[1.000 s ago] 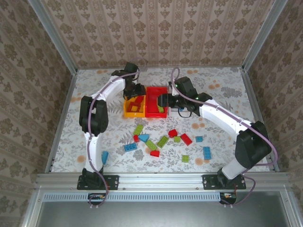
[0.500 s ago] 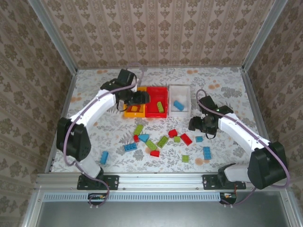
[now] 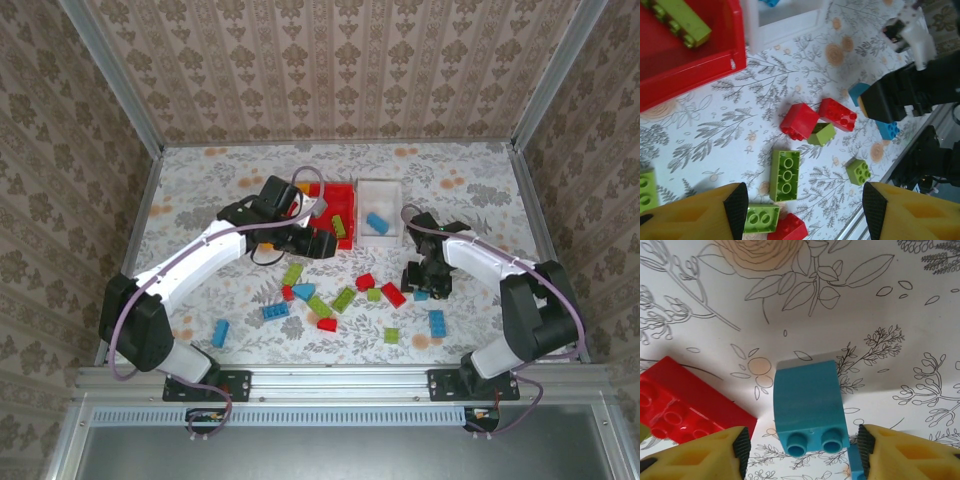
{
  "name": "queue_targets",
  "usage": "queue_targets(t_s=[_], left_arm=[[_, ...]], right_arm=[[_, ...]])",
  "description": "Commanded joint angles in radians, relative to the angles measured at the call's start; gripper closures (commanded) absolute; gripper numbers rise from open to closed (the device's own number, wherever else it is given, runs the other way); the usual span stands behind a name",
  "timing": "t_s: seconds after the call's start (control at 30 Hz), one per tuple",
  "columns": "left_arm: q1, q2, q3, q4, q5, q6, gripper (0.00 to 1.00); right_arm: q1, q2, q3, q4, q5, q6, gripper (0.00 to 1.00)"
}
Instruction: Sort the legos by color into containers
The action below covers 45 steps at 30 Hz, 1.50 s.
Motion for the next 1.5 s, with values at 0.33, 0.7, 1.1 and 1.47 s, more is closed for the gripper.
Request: queue_targets(t_s=[0.33, 0.7, 1.1, 1.47], left_arm=[[-0.020, -0.008, 0.017, 0.055, 0.021, -0.023, 0.36], [-0.021, -0.078, -0.002, 0.052, -0.174, -0.082, 0.39], [-0.020, -0.091, -0.068, -0.088, -0.235, -0.026, 0.38], [-0.008, -0.001, -0.121, -0.210, -0.349, 0.017, 0.32]], right_arm=[[-0.008, 0.055, 0.025, 0.028, 0.062, -0.035, 0.69], [0.117, 0.144, 0.416, 0.021, 0.069, -0.045, 0.78], [0.069, 0.497, 0.805, -0.033, 0.013, -0.022, 0.63], [0.078, 0.456, 0.794, -0.013, 0.005, -0.011, 0.41]])
